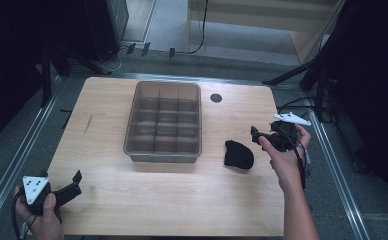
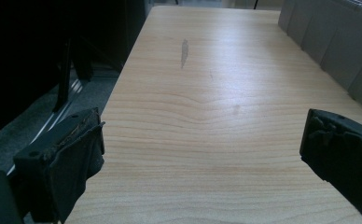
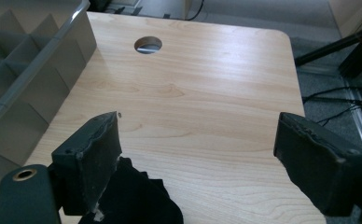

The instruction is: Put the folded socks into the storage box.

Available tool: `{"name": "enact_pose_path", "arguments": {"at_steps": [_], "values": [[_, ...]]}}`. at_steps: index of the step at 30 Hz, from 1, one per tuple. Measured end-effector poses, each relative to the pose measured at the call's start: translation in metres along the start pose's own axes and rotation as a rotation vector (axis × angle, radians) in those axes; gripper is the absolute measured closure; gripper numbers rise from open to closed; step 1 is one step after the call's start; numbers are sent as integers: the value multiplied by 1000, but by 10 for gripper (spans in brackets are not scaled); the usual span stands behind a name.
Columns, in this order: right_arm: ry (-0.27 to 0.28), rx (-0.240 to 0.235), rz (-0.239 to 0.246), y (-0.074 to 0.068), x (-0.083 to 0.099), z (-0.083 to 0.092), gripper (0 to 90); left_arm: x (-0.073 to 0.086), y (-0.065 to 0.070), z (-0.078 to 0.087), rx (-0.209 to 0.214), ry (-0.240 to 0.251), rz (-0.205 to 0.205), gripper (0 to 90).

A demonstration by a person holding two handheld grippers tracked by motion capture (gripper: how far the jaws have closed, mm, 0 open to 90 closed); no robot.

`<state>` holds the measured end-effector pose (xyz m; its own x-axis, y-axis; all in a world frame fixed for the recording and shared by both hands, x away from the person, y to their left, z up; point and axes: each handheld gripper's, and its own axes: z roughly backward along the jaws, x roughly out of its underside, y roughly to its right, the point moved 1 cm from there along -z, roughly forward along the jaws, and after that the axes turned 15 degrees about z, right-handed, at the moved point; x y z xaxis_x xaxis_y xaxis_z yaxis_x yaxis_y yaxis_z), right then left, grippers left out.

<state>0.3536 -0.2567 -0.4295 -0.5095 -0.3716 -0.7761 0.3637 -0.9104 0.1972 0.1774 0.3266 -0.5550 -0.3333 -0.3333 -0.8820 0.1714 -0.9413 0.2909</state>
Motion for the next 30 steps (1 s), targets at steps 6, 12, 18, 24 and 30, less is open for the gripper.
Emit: {"name": "enact_pose_path", "arguments": {"at_steps": [6,12,18,24,30], "values": [[-99,4,14,2,-1,-13,148,0,0,0,10,-6,2,0],[-221,15,-8,6,6,-22,158,-1,-1,-1,9,-16,7,0],[-363,-50,-62,-2,9,-32,210,-1,-2,-1,24,-22,17,0],[-448,-101,-53,-17,9,-36,225,-1,-1,-2,19,-21,14,0],[-559,-146,-36,-36,12,-44,237,-1,-1,-2,18,-21,11,0]]}}
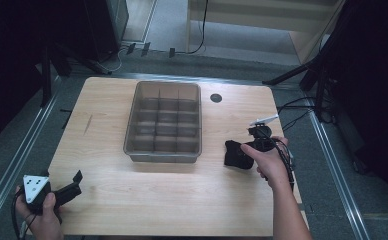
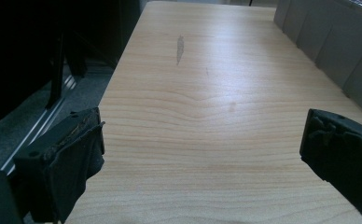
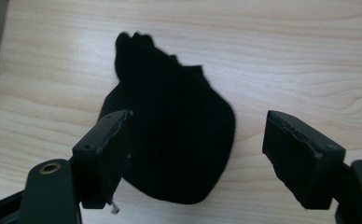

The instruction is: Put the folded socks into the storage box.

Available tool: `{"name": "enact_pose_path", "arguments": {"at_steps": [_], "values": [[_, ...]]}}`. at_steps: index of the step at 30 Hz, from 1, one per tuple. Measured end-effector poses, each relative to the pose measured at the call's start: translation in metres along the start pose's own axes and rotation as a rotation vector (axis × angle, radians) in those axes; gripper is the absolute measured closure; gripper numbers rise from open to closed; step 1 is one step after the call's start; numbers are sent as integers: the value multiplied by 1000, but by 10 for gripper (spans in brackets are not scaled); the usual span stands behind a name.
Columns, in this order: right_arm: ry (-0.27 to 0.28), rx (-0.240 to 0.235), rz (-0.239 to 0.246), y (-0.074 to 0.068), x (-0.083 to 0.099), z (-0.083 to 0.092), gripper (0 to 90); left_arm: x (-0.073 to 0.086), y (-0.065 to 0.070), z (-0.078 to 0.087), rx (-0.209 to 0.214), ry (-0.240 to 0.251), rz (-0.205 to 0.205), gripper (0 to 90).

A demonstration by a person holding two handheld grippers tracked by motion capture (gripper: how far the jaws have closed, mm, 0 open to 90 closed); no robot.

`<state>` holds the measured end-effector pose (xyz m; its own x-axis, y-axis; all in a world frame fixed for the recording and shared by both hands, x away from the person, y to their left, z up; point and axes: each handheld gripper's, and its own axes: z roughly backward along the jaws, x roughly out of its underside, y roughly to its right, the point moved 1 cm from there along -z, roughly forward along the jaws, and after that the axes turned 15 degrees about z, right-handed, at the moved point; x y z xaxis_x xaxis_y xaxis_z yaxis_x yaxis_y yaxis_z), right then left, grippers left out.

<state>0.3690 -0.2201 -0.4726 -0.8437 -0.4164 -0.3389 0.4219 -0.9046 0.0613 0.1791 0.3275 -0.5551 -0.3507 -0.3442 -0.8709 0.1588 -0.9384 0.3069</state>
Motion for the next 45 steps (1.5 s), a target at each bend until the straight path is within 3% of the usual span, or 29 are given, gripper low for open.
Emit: {"name": "enact_pose_path", "arguments": {"at_steps": [7,14,19,26,30,31,32,34,35,39,42,45], "values": [[-44,-39,-7,-15,-6,-9,205,0,0,0,1,-1,-4,0],[-126,12,-20,-25,-12,-29,163,0,0,0,2,-1,-4,0],[-164,58,0,-31,-11,-38,200,0,0,0,2,-2,-7,0],[-163,42,-35,-27,-8,-45,226,0,1,0,-1,-4,-11,0],[-136,31,-63,-21,-4,-45,293,0,0,0,1,-2,-11,0],[-125,40,-69,-20,-2,-44,376,0,0,1,4,-7,-9,0],[-125,40,-69,-20,-2,-44,376,0,0,1,5,-8,-8,0],[-123,42,-67,-19,-2,-42,486,0,0,1,4,-10,-11,0],[-121,59,-56,-20,-1,-40,619,0,0,0,3,-9,-8,0],[-110,104,-14,-24,0,-38,680,0,-1,0,8,-10,14,0],[-94,60,-47,-17,-1,-34,695,-1,-2,0,10,-12,16,0],[-76,39,-50,-11,-4,-25,695,0,-1,0,7,-12,12,0]]}}
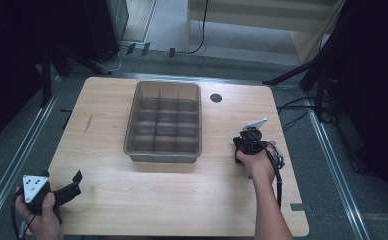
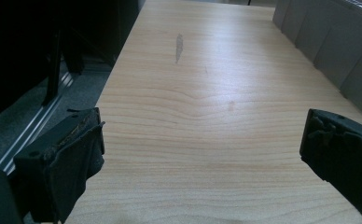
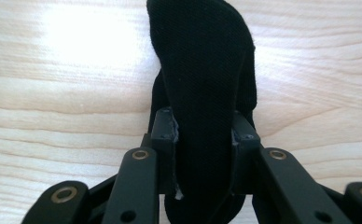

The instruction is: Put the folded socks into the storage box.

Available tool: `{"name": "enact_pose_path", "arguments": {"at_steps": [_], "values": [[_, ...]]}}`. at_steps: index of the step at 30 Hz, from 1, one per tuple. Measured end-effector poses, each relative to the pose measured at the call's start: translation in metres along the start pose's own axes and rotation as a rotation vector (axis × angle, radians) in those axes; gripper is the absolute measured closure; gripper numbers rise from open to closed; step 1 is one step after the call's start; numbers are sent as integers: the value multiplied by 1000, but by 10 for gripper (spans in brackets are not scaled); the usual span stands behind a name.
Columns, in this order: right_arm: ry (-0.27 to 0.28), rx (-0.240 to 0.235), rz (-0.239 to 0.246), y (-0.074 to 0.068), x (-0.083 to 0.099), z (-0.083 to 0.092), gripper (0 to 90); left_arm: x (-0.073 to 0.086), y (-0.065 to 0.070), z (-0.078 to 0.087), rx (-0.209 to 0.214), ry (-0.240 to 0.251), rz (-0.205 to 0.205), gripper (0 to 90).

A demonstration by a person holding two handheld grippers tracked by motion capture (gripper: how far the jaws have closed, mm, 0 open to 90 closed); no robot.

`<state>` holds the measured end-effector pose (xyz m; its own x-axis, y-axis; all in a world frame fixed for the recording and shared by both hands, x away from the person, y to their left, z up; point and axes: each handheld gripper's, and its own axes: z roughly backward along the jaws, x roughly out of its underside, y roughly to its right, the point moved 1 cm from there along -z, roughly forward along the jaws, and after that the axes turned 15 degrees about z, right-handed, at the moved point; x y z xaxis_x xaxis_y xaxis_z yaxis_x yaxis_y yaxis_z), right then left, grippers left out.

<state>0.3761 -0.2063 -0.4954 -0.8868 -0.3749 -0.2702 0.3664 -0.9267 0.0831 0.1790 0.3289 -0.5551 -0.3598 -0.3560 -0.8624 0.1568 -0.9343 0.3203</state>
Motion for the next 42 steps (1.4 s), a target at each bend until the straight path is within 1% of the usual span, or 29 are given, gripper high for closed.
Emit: {"name": "enact_pose_path", "arguments": {"at_steps": [3,6,8,9,11,13,16,21,22,23,25,30,31,32,33,35,41,42], "values": [[20,-23,-2,2,-3,8,694,0,0,0,-4,0,-1,0],[51,-51,-33,4,-8,21,693,0,0,0,-5,0,-2,0],[62,-53,-35,3,-14,32,692,0,1,0,-6,2,-4,0],[62,-53,-35,3,-14,32,692,0,1,0,-6,2,-4,0],[84,-59,-31,0,-21,41,691,0,1,0,-7,2,-4,0],[87,-58,-29,-1,-23,43,691,0,1,0,-7,1,-5,0],[98,-70,-32,-5,-31,50,691,0,0,0,-5,-1,-3,0],[99,-80,-37,-10,-38,56,690,0,1,0,-6,0,-5,0],[105,-82,-32,-11,-40,58,690,0,1,0,-5,0,-4,0],[108,-88,-34,-15,-44,61,690,0,0,0,-5,-1,-3,0],[114,-89,-28,-16,-46,62,690,0,0,0,-4,-1,-3,0],[126,-98,-26,-26,-57,71,689,0,1,0,-6,-1,-4,0],[131,-106,-20,-31,-62,74,689,0,0,0,-5,-1,-3,0],[131,-106,-20,-31,-62,74,689,0,0,0,-5,0,-3,0],[133,-109,-13,-36,-67,77,689,0,0,0,-5,0,-3,0],[135,-111,-12,-38,-68,78,689,0,1,0,-6,-2,-4,0],[149,-120,6,-52,-80,85,688,0,0,0,-4,-1,-2,0],[149,-127,13,-58,-84,86,688,0,0,0,-4,-1,-3,0]]}}
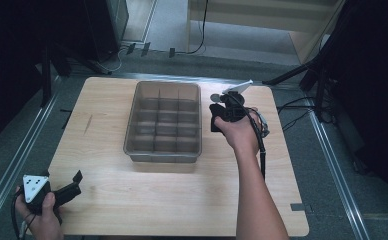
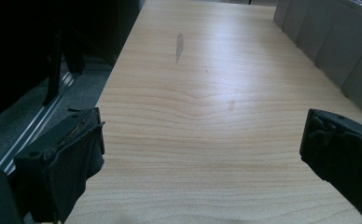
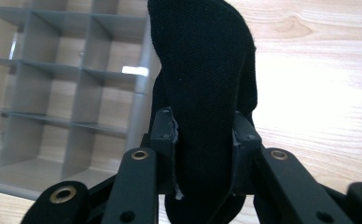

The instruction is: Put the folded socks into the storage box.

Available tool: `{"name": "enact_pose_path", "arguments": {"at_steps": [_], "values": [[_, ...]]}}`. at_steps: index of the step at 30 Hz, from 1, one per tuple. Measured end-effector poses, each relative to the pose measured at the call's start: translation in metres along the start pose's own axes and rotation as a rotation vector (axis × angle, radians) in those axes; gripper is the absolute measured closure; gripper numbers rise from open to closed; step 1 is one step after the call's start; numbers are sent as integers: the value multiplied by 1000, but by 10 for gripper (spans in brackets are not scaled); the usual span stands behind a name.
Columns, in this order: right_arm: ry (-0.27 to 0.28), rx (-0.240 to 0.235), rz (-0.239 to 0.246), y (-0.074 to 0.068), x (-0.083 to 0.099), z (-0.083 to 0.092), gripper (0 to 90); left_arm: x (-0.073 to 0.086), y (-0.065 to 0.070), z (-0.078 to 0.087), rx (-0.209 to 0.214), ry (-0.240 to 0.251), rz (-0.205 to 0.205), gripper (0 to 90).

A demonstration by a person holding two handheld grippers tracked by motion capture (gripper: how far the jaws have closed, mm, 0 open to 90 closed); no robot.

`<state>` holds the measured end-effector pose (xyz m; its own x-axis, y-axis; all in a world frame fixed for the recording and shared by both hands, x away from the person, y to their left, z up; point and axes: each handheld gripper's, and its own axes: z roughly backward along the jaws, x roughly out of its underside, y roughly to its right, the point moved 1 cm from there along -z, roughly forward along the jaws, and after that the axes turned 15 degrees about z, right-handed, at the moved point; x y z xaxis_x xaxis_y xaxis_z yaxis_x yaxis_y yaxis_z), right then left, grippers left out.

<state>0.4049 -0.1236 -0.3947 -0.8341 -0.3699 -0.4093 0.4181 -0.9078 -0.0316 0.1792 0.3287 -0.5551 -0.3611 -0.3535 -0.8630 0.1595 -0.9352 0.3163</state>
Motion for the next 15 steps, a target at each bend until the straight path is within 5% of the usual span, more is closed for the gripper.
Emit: {"name": "enact_pose_path", "arguments": {"at_steps": [15], "values": [[-4,-40,64,-42,-22,-13,687,0,-1,0,5,-1,7,0]]}}
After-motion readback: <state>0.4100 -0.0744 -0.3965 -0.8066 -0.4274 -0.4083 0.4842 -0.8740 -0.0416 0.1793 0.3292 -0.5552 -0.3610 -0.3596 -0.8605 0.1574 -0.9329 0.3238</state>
